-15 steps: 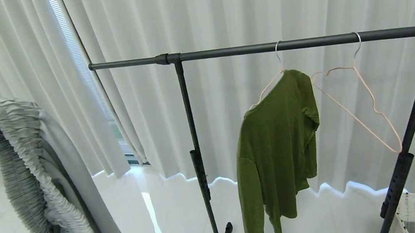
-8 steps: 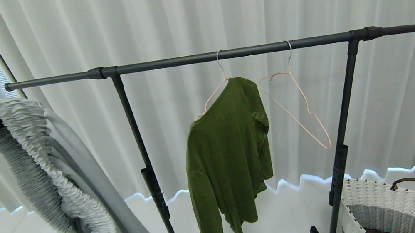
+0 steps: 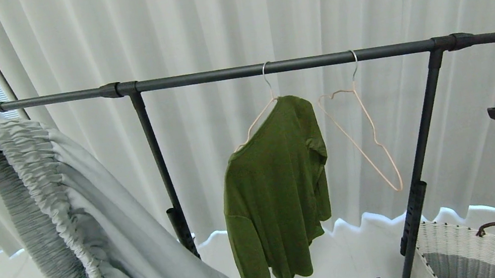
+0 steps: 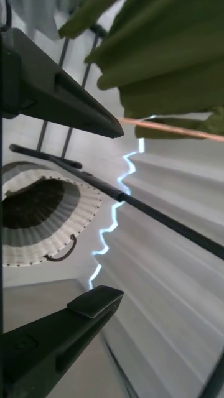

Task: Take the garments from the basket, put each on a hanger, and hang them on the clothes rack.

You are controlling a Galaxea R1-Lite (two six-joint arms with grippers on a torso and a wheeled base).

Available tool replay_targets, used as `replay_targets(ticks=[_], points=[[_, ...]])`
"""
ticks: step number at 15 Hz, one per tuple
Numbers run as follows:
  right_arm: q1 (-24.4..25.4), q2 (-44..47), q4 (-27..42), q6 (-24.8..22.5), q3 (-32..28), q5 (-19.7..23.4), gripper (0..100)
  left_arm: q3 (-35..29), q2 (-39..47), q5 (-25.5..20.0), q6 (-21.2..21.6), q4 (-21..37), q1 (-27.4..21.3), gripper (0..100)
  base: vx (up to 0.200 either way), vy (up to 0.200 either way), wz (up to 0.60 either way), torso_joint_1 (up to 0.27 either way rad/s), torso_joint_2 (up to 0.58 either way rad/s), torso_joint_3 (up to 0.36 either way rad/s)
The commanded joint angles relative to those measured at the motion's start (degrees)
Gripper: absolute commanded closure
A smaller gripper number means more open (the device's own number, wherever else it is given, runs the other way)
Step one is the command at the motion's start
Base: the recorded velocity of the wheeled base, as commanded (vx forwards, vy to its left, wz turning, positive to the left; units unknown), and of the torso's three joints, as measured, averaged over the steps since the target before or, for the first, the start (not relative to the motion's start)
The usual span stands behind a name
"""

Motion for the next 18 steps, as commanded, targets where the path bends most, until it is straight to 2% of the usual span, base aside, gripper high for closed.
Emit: replay_targets(ticks=[1, 5, 8, 14, 18], points=[[-0.4, 0.5, 0.0, 0.0, 0.3, 0.1, 0, 0.1, 0.1, 0.0, 0.0, 0.0, 0.4, 100, 0.200, 0.000, 0.00, 0.017, 0.01, -0.002], [-1.2, 1.0, 0.0, 0.4, 1.9, 4.4, 0, 0.5, 0.1, -0.1, 0.0, 0.0, 0.4, 100, 0.200, 0.000, 0.00, 0.005, 0.00, -0.001], [-1.1, 1.6, 0.0, 0.5, 6.8, 5.4, 0, 2.2, -0.1, -0.1, 0.0, -0.1, 0.4, 100, 0.200, 0.000, 0.00, 0.001, 0.01, 0.006], [-0.3, 3.1, -0.1, 3.9, 7.7, 5.5, 0, 2.9, 0.0, -0.1, 0.0, -0.3, 0.4, 100, 0.000, 0.000, 0.00, 0.000, 0.00, 0.000], [-0.3, 3.6, -0.2, 4.2, 7.6, 5.5, 0, 3.0, 0.3, -0.1, 0.0, -0.3, 0.4, 100, 0.000, 0.200, 0.00, -0.001, 0.00, 0.002]])
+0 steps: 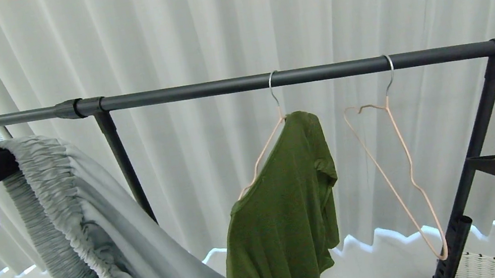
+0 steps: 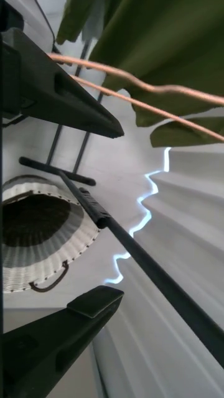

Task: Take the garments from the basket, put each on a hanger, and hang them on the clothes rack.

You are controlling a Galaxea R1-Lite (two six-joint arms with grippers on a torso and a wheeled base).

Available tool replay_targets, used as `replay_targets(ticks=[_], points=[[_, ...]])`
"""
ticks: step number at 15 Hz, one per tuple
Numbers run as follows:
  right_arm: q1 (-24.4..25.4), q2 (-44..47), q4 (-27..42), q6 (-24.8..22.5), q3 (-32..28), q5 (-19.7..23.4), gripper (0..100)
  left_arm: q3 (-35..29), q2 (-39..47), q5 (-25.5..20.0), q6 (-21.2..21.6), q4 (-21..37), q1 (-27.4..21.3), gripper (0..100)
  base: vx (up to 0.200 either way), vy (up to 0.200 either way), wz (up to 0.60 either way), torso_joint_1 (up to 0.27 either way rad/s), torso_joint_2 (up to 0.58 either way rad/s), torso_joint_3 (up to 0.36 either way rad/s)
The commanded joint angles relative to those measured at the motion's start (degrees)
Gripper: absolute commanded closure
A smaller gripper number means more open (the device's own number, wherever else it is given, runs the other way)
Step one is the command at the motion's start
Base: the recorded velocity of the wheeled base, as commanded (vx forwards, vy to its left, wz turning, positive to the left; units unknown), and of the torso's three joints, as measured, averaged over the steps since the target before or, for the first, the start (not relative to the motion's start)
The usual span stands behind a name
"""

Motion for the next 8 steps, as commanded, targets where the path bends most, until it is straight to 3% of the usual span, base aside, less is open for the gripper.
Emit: replay_targets(ticks=[1, 2, 8], points=[[0.0, 0.6, -0.1, 0.0, 0.0, 0.0, 0, 0.1, 0.2, 0.1, -0.1, 0.1, 0.0, 100, 0.000, 0.200, 0.00, 0.007, 0.00, -0.002], [0.0, 0.7, -0.4, 0.0, 0.0, 0.3, 0, 0.1, 0.1, 0.1, -0.1, 0.1, 0.0, 100, 0.000, 0.200, 0.00, 0.002, 0.00, 0.002], [0.0, 5.4, -2.9, 2.3, -1.3, 0.7, 0, 3.1, 0.0, 0.1, 0.4, -4.4, 0.0, 100, 0.000, 0.000, 0.00, 0.000, 0.00, 0.000]])
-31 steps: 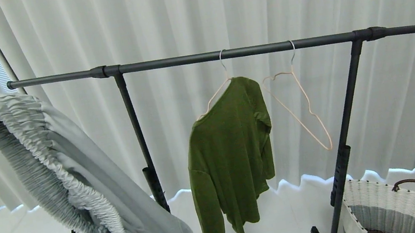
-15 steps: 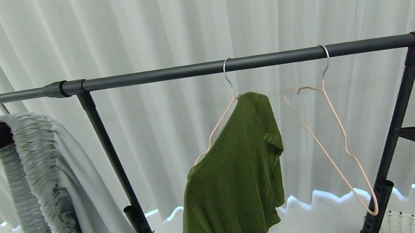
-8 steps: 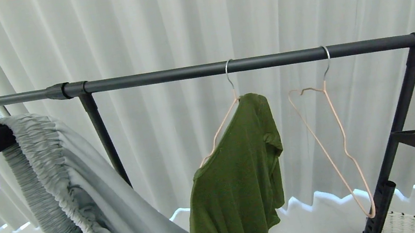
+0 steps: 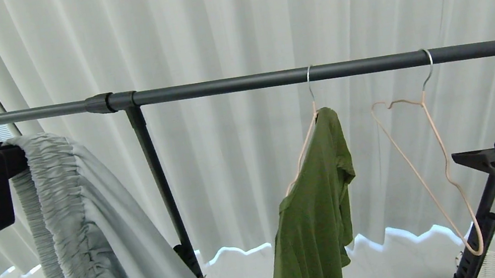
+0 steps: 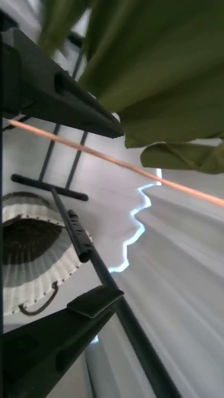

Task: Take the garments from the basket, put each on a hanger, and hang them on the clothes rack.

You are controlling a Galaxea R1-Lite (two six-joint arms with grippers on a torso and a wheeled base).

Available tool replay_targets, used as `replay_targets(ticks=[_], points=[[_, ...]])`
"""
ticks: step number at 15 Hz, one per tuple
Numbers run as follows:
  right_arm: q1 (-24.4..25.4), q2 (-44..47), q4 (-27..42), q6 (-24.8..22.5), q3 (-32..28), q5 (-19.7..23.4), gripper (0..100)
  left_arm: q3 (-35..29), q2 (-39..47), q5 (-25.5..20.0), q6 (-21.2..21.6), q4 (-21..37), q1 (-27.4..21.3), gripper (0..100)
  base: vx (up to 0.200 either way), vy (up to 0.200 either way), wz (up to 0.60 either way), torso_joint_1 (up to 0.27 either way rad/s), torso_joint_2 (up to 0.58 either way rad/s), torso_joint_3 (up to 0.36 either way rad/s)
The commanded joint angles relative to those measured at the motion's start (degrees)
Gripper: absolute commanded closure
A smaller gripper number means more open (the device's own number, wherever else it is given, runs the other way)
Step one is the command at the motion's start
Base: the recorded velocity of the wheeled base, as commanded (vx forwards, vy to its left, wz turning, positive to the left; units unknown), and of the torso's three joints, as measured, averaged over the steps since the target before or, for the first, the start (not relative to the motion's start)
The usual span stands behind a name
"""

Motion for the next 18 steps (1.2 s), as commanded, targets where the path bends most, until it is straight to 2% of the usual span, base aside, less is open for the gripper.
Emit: replay_targets(ticks=[1, 4, 5, 7, 12, 17, 18], points=[[0.0, 4.3, -0.4, 2.0, -1.5, -0.1, 0, 0.9, -0.2, 0.0, 0.8, -0.1, 0.0, 100, 0.000, 0.000, 0.00, 0.000, 0.00, 0.000], [1.7, 12.1, -0.3, 11.1, -5.5, -0.4, 0, 1.0, -0.8, 0.0, 2.9, -0.1, 0.0, 100, 0.000, 0.000, 0.00, 0.000, 0.00, 0.000], [2.9, 15.0, 0.1, 14.6, -7.1, -1.6, 0, 1.1, -0.8, 0.0, 3.1, -0.1, 0.0, 100, 0.000, 0.000, 0.00, 0.000, 0.00, 0.000], [4.4, 19.5, 0.4, 18.7, -8.4, -6.3, 0, 1.2, -0.9, 0.0, 3.1, -0.1, 0.0, 100, 0.000, 0.000, 0.00, 0.000, 0.00, 0.000], [7.3, 22.9, 3.8, 30.5, -9.5, -8.8, 0, 2.6, -1.2, 0.0, 3.1, -0.2, 0.0, 100, 0.000, 0.000, 0.00, 0.000, 0.00, 0.000], [7.3, 23.7, 3.9, 32.8, -9.3, -10.5, 0, 3.3, -1.5, 0.0, 3.1, -0.3, 0.0, 100, 0.000, 0.000, 0.00, 0.000, 0.00, 0.000], [7.2, 23.7, 3.9, 32.9, -9.2, -10.5, 100, 3.3, -1.5, 0.0, 3.1, -0.3, 0.0, 100, 0.000, 0.000, 0.00, 0.000, 0.00, 0.000]])
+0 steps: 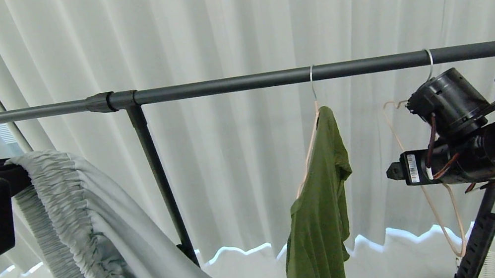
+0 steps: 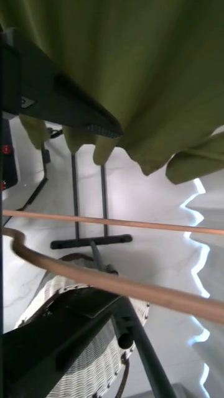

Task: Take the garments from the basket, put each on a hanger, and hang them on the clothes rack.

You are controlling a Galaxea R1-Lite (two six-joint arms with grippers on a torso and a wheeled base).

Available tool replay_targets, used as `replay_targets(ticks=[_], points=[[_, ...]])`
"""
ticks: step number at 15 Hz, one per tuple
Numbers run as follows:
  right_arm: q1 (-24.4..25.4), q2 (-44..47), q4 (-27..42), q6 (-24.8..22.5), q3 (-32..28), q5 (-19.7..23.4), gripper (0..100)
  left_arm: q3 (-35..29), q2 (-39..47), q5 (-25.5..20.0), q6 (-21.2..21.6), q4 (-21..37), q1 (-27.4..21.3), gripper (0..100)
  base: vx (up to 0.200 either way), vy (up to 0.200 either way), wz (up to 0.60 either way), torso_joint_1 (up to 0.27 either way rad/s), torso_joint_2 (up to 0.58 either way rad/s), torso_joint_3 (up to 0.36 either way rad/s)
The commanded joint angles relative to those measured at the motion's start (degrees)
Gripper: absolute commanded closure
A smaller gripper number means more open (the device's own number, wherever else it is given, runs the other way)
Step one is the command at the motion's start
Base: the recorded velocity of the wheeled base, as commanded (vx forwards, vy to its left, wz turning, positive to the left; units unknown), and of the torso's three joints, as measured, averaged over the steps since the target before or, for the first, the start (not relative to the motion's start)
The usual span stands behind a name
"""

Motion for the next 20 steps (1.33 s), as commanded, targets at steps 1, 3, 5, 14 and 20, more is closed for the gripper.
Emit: replay_targets(ticks=[1, 3, 5, 14, 20], points=[[-0.1, 0.1, 0.0, 0.0, 0.1, -0.1, 100, 0.0, -0.1, 0.0, 0.0, 0.0, 0.0, 100, 0.000, 0.000, 0.00, 0.000, 0.00, 0.000], [-0.2, 0.0, 0.3, 0.0, -0.1, -0.1, 100, 0.0, -0.3, 0.0, 0.0, 0.0, 0.0, 100, 0.000, 0.000, 0.00, 0.000, 0.00, 0.000], [-0.2, -0.1, 0.8, -0.4, -0.1, -1.6, 100, 0.0, -0.4, 0.0, 0.0, 0.0, 0.0, 100, 0.000, 0.000, 0.00, 0.000, 0.00, 0.000], [0.1, -6.2, 0.8, -4.2, 0.3, -3.3, 100, -0.1, -1.0, 0.0, 0.0, 0.0, 0.0, 100, 0.000, 0.000, 0.00, 0.000, 0.00, 0.000], [0.2, -15.1, 5.5, -5.8, 0.9, -3.4, 100, 0.4, -2.3, 0.0, 0.1, 0.1, 0.0, 100, 0.000, 0.000, 0.00, 0.000, 0.00, 0.000]])
